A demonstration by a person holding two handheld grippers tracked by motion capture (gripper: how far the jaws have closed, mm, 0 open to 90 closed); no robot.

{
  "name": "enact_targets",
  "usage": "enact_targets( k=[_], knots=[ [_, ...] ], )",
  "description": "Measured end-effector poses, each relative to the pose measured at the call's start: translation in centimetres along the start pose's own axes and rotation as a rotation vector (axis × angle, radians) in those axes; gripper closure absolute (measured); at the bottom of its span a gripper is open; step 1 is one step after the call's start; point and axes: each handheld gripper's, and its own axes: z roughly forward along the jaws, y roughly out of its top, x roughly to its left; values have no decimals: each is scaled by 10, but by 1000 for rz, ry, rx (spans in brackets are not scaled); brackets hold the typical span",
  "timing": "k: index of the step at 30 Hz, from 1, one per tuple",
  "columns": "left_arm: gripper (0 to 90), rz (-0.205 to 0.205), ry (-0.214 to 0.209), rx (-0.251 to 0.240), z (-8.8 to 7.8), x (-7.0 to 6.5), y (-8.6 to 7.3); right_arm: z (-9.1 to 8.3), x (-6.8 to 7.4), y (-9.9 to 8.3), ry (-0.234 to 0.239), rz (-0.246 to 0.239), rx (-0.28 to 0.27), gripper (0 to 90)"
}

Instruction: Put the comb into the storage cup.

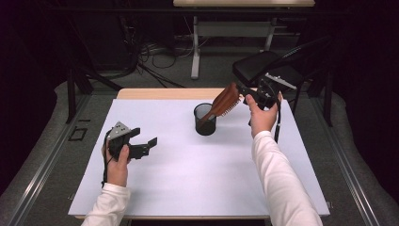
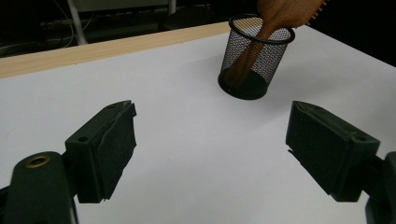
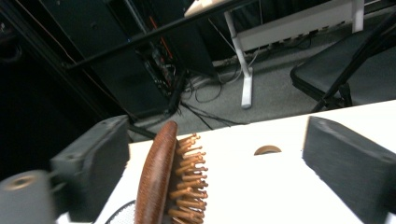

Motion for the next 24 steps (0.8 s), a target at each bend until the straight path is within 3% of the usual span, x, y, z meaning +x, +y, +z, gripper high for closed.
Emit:
enact_targets(
  k=[10, 24],
  knots=[
    [161, -1, 0, -1, 0, 0, 0, -3, -1, 5, 11, -51, 52, 0],
    [161, -2, 0, -5, -1, 0, 0, -5, 3, 7, 16, -72, 56, 0]
  ],
)
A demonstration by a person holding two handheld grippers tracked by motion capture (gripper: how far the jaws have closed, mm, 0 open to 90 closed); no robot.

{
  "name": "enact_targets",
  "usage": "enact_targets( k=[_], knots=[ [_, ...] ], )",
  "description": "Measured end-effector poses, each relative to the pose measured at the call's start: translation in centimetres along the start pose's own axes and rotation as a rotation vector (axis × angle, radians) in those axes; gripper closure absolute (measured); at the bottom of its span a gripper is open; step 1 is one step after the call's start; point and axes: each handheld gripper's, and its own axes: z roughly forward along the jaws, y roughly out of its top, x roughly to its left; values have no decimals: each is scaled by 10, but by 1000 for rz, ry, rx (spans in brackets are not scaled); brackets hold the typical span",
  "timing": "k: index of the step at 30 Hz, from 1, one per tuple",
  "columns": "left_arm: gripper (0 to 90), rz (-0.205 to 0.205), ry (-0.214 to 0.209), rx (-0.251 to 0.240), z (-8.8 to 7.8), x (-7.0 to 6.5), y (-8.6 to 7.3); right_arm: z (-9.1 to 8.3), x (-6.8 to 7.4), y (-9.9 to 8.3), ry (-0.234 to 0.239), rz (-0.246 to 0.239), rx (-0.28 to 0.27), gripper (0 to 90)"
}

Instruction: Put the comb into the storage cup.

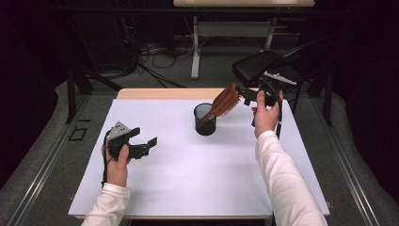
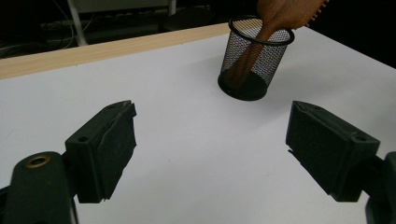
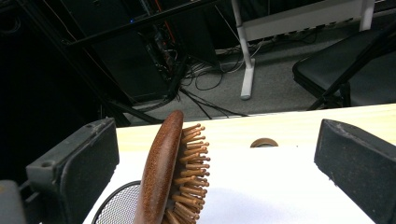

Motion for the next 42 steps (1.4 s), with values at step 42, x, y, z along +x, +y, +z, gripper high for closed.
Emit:
enact_targets(
  k=[42],
  knots=[
    [161, -36, -26, -37, -11, 2, 8, -75, 11, -13, 149, -204, 52, 0]
  ],
)
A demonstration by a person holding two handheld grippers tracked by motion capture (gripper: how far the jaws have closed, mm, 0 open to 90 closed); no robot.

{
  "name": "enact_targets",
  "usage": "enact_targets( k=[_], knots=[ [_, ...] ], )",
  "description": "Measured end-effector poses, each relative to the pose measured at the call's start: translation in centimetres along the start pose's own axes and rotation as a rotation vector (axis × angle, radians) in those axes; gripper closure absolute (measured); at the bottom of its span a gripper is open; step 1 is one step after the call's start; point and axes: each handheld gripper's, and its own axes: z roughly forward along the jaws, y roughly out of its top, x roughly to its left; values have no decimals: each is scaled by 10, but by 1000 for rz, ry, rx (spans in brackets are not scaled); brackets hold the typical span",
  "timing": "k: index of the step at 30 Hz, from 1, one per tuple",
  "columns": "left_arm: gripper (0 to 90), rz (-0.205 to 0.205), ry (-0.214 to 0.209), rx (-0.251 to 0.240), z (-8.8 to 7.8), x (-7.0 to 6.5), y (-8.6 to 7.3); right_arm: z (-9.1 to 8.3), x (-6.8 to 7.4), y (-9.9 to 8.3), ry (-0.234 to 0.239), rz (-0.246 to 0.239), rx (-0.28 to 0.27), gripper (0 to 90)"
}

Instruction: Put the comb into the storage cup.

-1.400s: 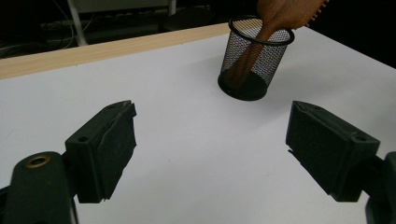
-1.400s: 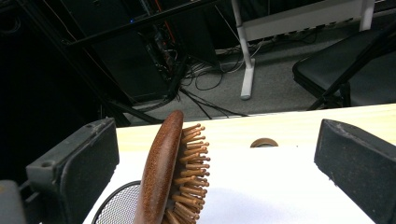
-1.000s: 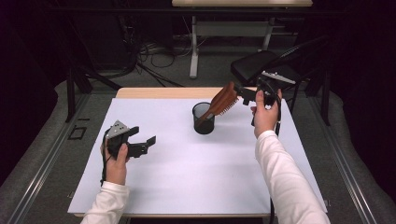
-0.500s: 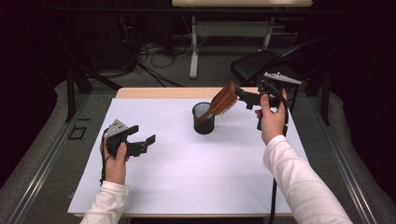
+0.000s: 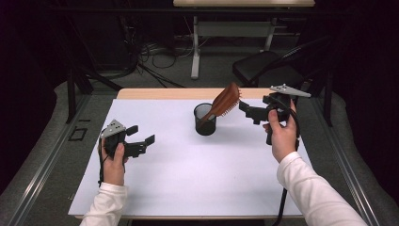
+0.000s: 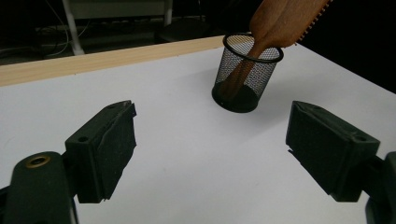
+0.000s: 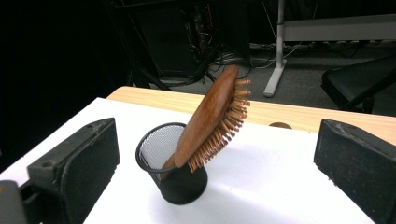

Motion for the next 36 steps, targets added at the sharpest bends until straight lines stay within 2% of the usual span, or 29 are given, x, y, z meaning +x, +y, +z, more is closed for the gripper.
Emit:
enact_targets(
  k=[10, 13, 22, 28, 36],
  knots=[
    [161, 10, -28, 10, -5, -1, 7, -19, -3, -14, 0, -36, 13, 0],
    [161, 3, -39, 17, -8, -2, 10, -25, -3, -19, 15, -26, 18, 1],
    [161, 0, -106, 55, -18, -5, 11, -43, 2, -38, 15, -85, 32, 2],
    [161, 37, -136, 55, -36, -5, 8, -60, 6, -61, 13, -126, 29, 2],
    [161, 88, -145, 74, -54, -5, -10, -84, -3, -94, -17, -127, 20, 2]
  ],
)
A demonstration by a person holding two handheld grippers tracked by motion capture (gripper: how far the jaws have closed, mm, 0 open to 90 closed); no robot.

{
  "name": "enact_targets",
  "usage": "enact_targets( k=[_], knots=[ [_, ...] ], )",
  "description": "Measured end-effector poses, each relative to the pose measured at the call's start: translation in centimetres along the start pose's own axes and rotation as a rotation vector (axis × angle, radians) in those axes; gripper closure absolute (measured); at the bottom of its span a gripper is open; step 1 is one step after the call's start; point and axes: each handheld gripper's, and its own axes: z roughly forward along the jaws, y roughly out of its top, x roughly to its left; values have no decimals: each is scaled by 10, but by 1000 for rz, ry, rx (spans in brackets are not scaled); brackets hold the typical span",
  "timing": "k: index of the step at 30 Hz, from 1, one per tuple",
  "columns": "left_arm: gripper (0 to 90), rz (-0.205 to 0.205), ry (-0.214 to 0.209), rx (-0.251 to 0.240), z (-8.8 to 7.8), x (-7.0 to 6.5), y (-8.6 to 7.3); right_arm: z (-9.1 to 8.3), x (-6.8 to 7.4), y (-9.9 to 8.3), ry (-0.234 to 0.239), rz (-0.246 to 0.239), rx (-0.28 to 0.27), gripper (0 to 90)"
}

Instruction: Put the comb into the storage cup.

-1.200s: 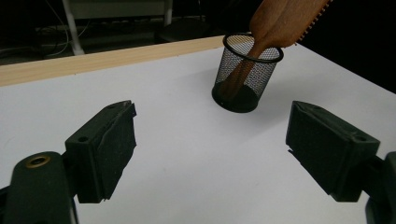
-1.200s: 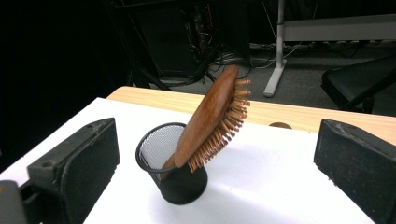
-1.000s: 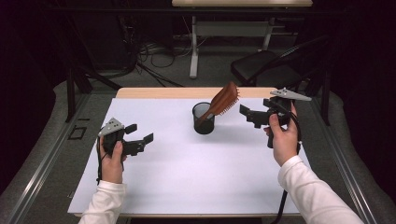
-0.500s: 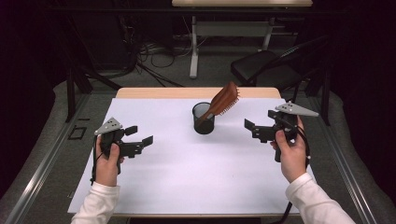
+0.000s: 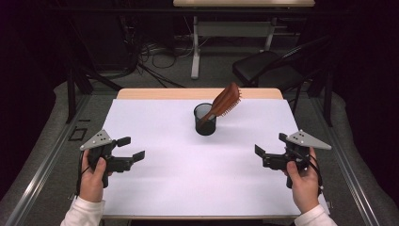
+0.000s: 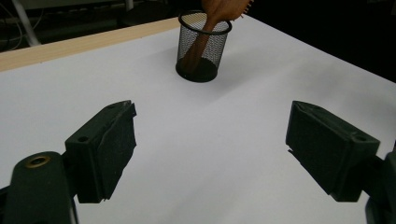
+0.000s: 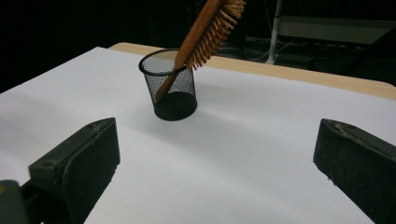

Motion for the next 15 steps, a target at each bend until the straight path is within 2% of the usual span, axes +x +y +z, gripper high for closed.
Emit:
enact_targets(
  k=[4, 8, 10, 15],
  knots=[
    [161, 5, 1, 0, -5, 0, -12, -9, -4, -15, -14, 20, -9, 2],
    [161, -26, -8, -35, -8, 1, -26, -15, -11, -33, -51, 40, -16, 2],
    [161, -33, 1, -43, -9, 2, -33, -16, -14, -41, -71, 40, -12, 2],
    [161, -57, 12, -51, -10, 3, -50, -18, -21, -63, -83, 78, 5, 2]
  ],
)
